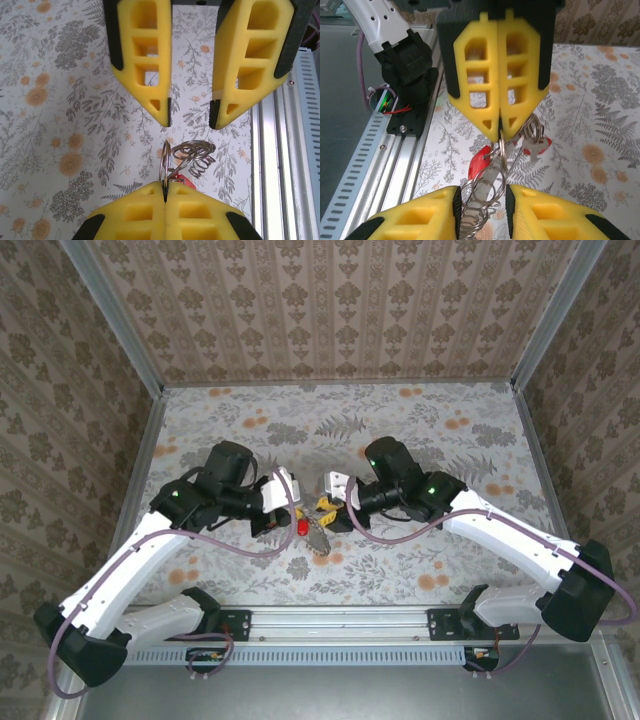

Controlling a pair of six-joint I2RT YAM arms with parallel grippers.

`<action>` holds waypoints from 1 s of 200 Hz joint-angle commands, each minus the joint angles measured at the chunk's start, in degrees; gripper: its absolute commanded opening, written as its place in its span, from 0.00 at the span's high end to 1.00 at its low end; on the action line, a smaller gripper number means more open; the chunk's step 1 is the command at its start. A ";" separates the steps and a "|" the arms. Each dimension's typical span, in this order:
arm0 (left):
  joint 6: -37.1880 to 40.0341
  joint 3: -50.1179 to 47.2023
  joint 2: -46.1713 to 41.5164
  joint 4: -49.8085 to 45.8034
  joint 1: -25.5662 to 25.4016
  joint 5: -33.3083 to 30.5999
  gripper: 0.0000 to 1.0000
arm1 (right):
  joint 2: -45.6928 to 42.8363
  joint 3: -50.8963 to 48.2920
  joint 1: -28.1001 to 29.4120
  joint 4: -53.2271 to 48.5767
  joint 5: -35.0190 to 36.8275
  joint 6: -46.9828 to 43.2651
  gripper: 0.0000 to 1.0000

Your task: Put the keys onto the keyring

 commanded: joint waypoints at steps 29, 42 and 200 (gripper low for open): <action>1.18 1.94 0.23 -0.08 -0.61 2.67 1.00 | -0.23 -0.58 0.32 5.19 0.43 1.29 0.68; 1.03 1.76 0.23 0.44 -0.61 2.87 1.00 | 0.26 -0.67 0.55 5.61 0.40 1.30 0.68; 0.57 -0.59 -3.51 2.38 0.68 4.11 0.68 | 0.67 -4.01 1.94 9.26 -0.07 1.65 1.00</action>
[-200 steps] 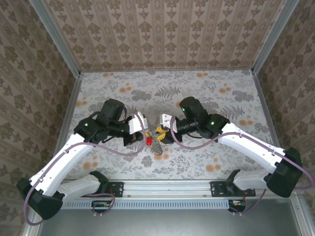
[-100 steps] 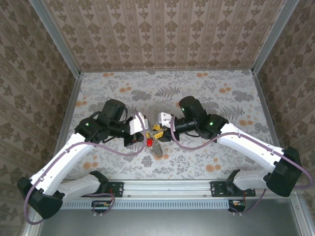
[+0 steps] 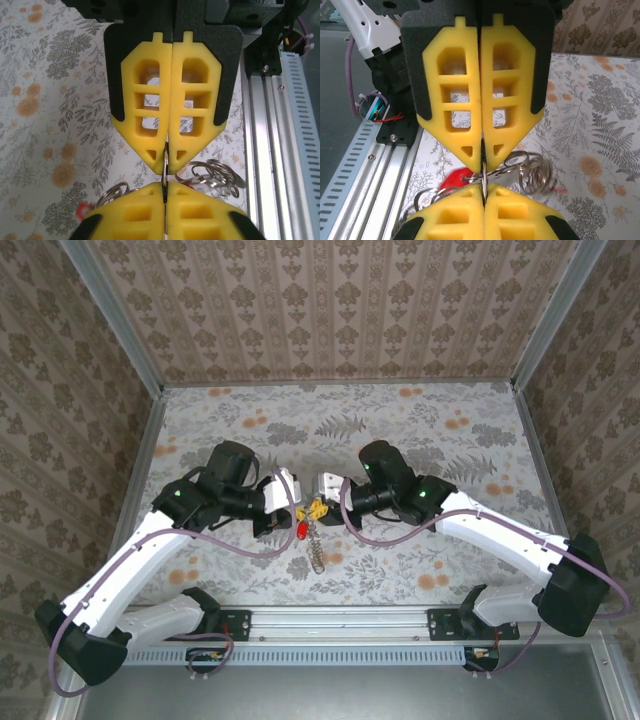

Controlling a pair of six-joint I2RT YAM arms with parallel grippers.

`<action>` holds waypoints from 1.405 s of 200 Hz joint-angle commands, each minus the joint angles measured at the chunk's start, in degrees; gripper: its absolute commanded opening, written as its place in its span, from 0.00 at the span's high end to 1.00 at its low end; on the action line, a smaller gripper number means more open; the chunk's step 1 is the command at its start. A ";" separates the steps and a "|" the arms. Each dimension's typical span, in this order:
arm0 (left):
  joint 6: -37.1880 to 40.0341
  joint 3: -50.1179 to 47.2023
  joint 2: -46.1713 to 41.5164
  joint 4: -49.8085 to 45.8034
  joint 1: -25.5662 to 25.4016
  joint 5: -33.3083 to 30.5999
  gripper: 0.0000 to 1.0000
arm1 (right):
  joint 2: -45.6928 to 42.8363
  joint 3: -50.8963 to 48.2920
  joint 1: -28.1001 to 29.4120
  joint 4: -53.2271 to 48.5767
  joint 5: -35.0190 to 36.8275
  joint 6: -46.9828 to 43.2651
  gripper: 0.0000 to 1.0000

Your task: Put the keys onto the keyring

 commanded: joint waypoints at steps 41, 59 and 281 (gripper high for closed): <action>-3.43 -7.23 -12.18 6.04 5.96 6.82 0.52 | -3.58 -3.09 -0.03 3.89 -1.20 0.49 1.00; -6.36 -10.73 -13.69 8.98 6.37 8.42 0.52 | -4.20 -4.18 -0.41 6.41 -3.68 2.11 1.00; -20.89 -27.64 -15.50 31.93 1.87 12.89 0.48 | -6.29 -7.45 -1.21 13.20 -4.62 10.37 1.00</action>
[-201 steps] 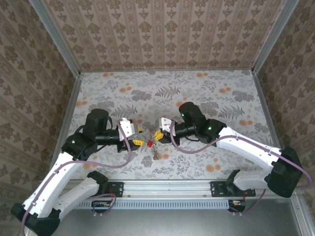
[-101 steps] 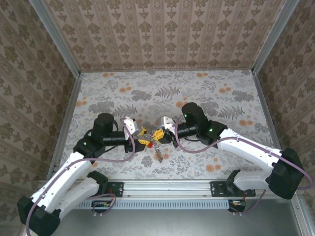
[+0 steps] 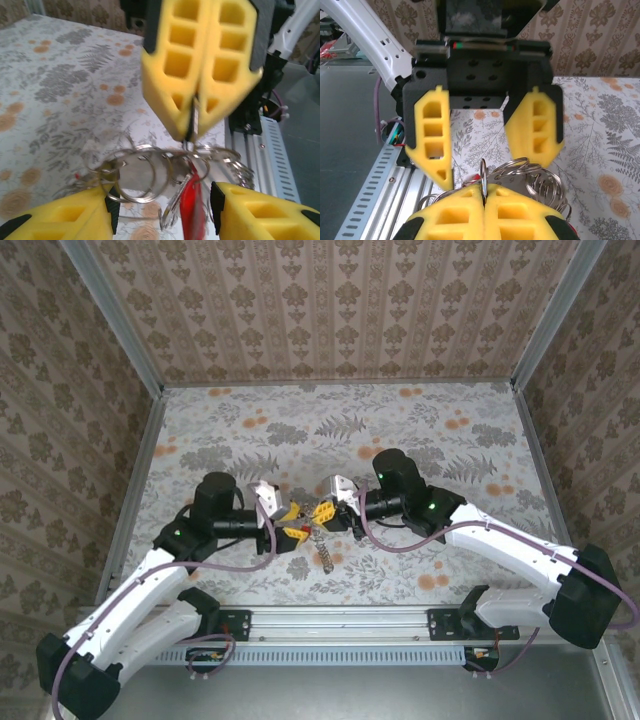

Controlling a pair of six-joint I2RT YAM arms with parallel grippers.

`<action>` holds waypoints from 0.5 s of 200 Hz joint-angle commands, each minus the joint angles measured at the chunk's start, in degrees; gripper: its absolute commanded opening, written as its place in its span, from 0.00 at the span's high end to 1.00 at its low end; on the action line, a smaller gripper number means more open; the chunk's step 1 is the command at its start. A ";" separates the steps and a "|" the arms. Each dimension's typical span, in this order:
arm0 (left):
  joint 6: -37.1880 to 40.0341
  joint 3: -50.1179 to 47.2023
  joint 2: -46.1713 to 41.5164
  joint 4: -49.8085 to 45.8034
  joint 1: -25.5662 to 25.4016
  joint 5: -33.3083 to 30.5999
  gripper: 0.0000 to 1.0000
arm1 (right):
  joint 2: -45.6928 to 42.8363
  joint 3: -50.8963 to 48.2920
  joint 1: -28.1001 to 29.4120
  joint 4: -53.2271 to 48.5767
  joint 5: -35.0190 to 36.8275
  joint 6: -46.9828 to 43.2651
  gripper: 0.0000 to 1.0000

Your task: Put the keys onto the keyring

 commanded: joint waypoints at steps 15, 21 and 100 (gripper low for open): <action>-0.58 -2.00 -1.85 3.15 -2.61 -0.35 0.49 | -1.24 -0.20 -0.25 3.35 0.23 2.83 1.00; -0.50 -1.90 -1.67 3.33 -2.72 -0.43 0.50 | -1.16 -0.22 -0.26 3.57 0.33 3.10 1.00; 6.76 1.99 -1.70 -3.51 -2.66 -2.84 0.97 | -1.31 0.44 -0.25 -0.49 1.69 0.63 1.00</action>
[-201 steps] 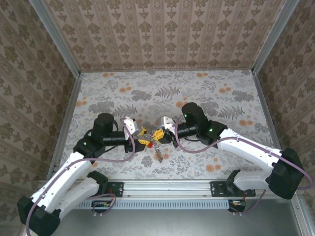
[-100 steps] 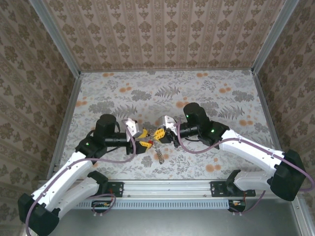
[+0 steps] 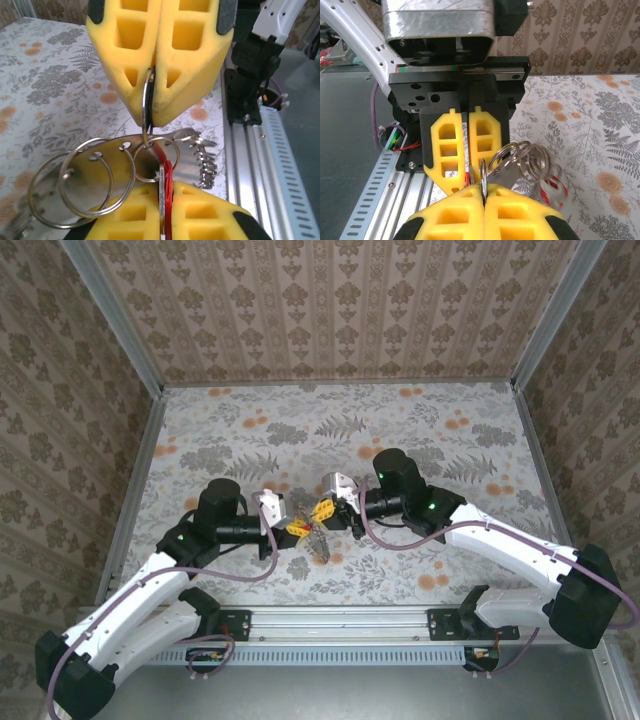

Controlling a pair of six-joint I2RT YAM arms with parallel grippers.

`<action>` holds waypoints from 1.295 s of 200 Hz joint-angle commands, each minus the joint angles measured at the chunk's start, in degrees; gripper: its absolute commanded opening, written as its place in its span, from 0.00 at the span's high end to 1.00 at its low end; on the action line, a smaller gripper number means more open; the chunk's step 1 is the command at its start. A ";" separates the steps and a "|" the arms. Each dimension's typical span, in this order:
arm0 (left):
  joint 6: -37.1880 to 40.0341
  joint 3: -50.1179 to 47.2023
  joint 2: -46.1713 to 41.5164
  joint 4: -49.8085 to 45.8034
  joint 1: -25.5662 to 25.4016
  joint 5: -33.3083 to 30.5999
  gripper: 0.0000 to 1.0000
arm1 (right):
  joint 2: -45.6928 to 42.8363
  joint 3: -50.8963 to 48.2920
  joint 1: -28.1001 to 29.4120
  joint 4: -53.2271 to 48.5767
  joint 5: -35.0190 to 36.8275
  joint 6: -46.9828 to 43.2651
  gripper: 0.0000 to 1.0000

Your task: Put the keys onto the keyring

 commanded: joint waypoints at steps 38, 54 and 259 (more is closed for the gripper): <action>7.13 6.09 -1.61 -10.29 0.45 -0.85 1.00 | -1.33 2.60 -0.17 -10.21 1.84 -8.67 1.00; 8.05 6.90 -1.35 -11.50 0.80 -0.73 1.00 | -1.17 3.47 -0.16 -12.46 2.01 -10.35 1.00; 18.12 17.87 8.73 -23.84 3.37 1.85 1.00 | 6.78 14.86 -0.51 -34.40 8.19 -17.82 1.00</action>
